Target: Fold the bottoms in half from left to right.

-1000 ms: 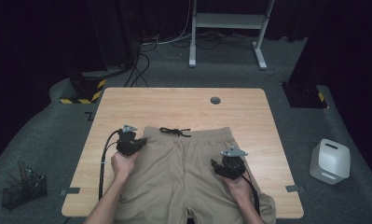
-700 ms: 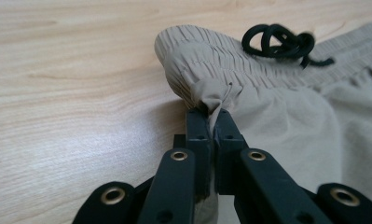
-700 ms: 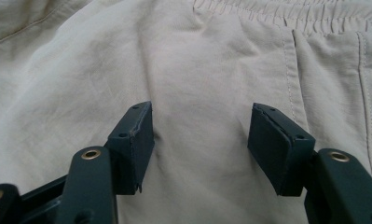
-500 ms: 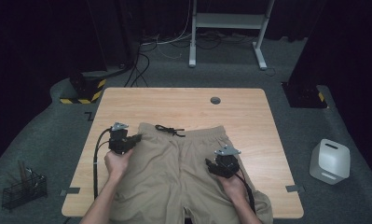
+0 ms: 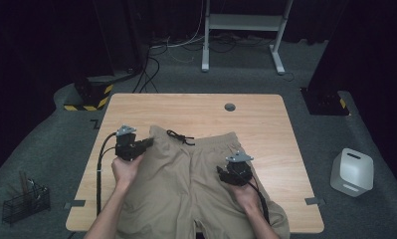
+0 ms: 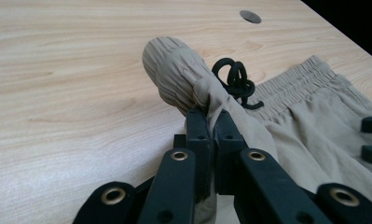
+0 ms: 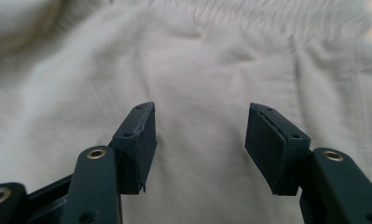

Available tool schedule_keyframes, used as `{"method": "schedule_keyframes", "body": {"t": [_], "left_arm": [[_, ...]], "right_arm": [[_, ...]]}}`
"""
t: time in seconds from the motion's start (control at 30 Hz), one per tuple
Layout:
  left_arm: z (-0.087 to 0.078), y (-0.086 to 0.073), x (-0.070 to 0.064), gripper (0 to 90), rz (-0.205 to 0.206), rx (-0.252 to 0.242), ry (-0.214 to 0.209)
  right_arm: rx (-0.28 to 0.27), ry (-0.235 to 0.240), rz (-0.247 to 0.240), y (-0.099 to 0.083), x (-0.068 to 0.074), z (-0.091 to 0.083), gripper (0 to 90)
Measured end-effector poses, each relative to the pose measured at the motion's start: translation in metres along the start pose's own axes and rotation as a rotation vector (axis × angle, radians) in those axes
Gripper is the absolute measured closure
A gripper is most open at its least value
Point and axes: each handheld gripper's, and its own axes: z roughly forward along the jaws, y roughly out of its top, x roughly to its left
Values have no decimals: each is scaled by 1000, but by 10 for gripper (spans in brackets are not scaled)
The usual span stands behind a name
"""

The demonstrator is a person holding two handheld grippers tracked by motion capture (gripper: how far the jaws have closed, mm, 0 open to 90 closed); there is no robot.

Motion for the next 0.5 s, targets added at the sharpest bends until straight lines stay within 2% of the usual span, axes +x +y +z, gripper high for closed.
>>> {"method": "schedule_keyframes", "body": {"t": [0.07,0.13,0.23,0.4,0.5], "left_arm": [[0,2,-2,876,5,-1,0],[1,3,-2,876,0,-3,-3],[2,2,-2,876,0,-2,0],[1,3,-3,876,-9,-7,-4],[2,5,-6,876,6,-4,-4]], "right_arm": [[-15,-8,9,2,-3,-13,427],[1,-10,9,2,-7,-21,412],[30,-41,2,-4,-16,-31,406],[57,-31,28,-20,-34,-31,401],[71,-14,29,-25,-36,-26,400]]}}
